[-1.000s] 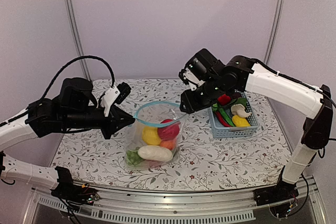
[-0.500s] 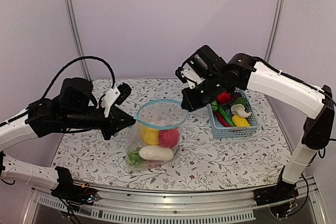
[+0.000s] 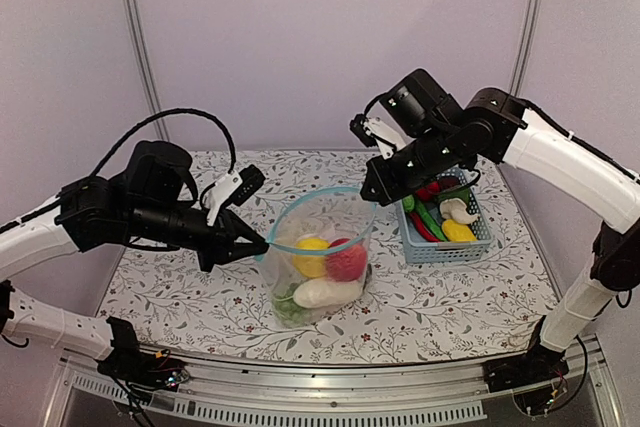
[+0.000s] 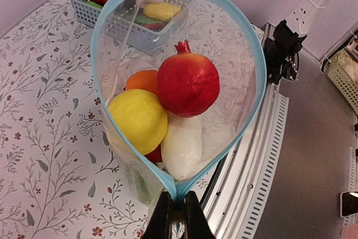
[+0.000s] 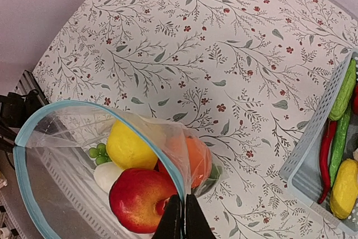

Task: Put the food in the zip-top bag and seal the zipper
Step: Pass from the left arm to the right, then pass from the right arm to the left

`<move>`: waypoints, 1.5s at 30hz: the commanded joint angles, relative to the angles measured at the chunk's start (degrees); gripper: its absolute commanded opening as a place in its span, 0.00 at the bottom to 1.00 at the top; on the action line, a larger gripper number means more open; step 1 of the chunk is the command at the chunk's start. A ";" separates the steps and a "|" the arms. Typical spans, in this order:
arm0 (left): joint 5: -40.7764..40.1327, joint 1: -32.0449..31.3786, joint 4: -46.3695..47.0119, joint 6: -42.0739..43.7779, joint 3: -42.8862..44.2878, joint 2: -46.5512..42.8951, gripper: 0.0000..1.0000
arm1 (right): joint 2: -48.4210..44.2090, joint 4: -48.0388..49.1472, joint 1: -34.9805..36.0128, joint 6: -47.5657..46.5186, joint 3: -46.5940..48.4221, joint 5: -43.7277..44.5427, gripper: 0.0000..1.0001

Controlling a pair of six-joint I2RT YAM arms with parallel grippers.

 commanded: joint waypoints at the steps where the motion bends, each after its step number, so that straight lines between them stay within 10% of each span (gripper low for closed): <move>1: 1.66 -0.18 -0.01 -3.25 0.39 1.28 0.06 | -0.26 -0.57 -0.06 0.78 -2.55 1.54 0.05; 8: -2.99 -1.75 3.95 -6.73 -4.33 -4.33 0.68 | 0.15 -0.04 -0.09 2.50 -3.77 2.43 0.03; 13: -3.63 -2.25 8.16 -9.38 -10.02 -11.15 0.82 | 0.31 0.09 -0.06 3.30 -3.80 2.92 0.02; 18: -4.21 -4.18 11.08 -10.92 -13.90 -12.89 0.78 | 0.93 0.21 -0.06 3.97 -3.28 2.77 0.02; 29: -6.12 -6.59 14.36 -11.15 -13.70 -7.69 0.36 | 1.39 0.25 -0.07 4.41 -2.65 2.48 0.02; 45: -7.53 -6.72 15.39 -10.75 -13.02 -6.05 0.15 | 1.74 0.29 -0.06 4.15 -2.88 2.10 0.02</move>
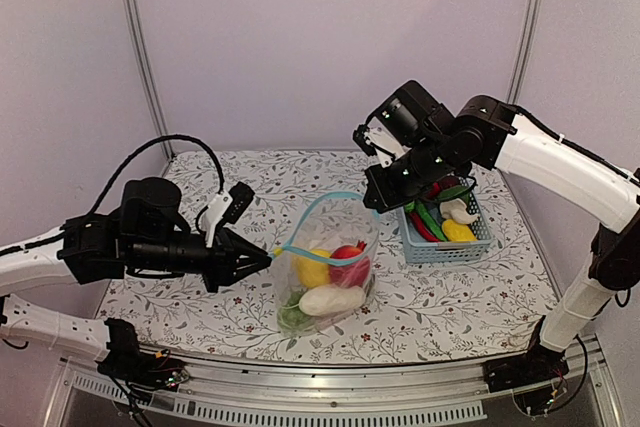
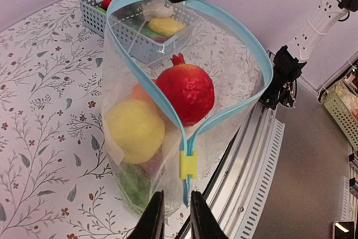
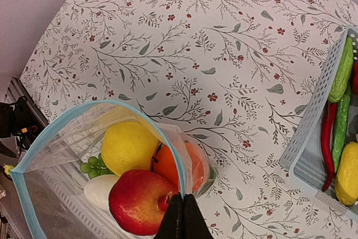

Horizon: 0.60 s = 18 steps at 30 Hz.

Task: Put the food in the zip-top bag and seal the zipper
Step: Pass from the right arm to the left

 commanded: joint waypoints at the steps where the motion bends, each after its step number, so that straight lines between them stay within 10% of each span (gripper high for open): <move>1: -0.53 -0.76 1.25 0.53 0.77 1.17 0.15 | 1.06 0.28 -0.07 0.36 0.24 0.11 0.02; 18: -0.79 -0.78 1.97 1.54 1.77 2.68 0.11 | 1.44 0.16 -0.12 0.24 0.21 -0.29 0.02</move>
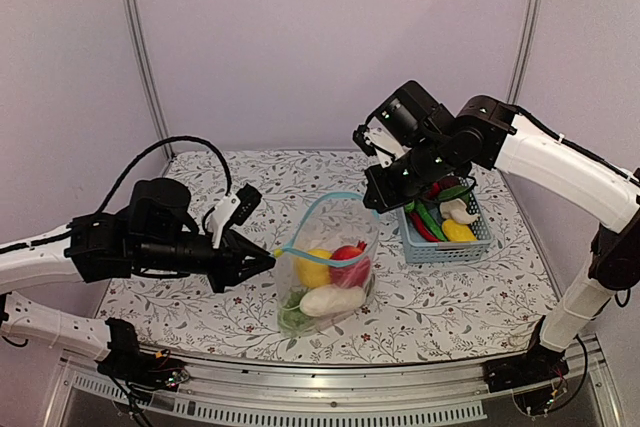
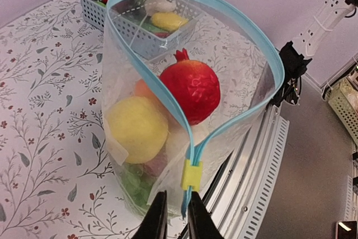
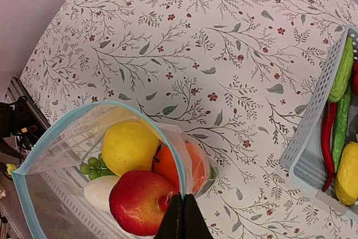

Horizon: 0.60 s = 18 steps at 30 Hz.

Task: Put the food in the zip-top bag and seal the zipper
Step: Pass from the right arm to the left

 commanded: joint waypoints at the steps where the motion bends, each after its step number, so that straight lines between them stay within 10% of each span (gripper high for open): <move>1: -0.44 -0.74 1.64 1.11 1.57 0.27 0.08 | 1.46 0.12 -0.06 0.19 0.19 -0.35 0.02; 11: 0.49 -0.71 0.54 2.54 2.90 0.82 0.00 | 1.28 0.05 -0.07 0.04 0.26 0.05 0.04; 18: 1.63 -0.46 -5.51 5.67 6.76 0.44 0.00 | -1.92 -1.42 -0.06 -1.47 1.26 0.67 0.29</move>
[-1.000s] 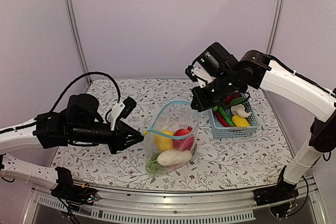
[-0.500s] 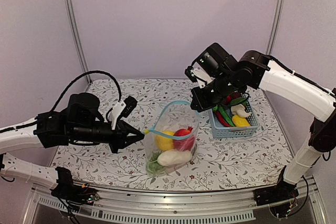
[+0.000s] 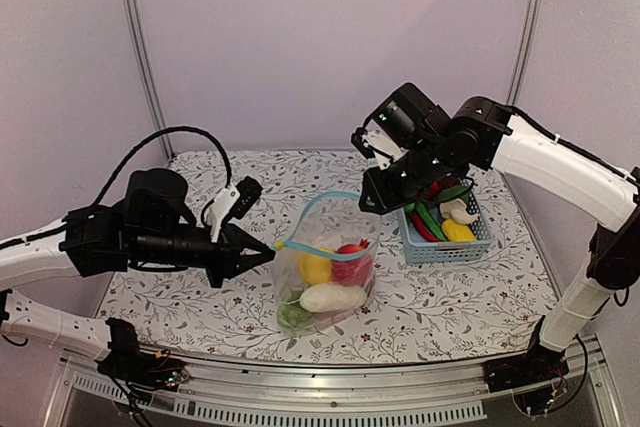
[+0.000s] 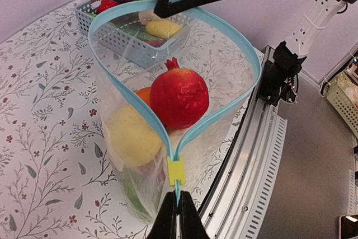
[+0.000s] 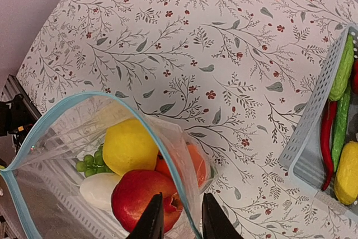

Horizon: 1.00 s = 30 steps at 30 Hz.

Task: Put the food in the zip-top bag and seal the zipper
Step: Pass from the right arm to the left, then zip the zipper on the zipper food storage bag.

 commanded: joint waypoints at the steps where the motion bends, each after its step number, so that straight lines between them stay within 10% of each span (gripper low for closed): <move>1: 1.45 -0.18 -5.18 3.89 4.46 0.06 0.00 | -3.43 -1.27 -0.07 -1.83 1.26 0.37 0.34; 11: 10.31 5.46 -13.27 12.45 9.23 3.39 0.00 | -11.34 -0.09 0.94 -8.30 1.10 -1.80 0.59; 30: 18.67 10.40 -8.82 11.76 4.67 -0.96 0.00 | -4.36 23.38 13.82 -20.62 -2.40 -19.68 0.57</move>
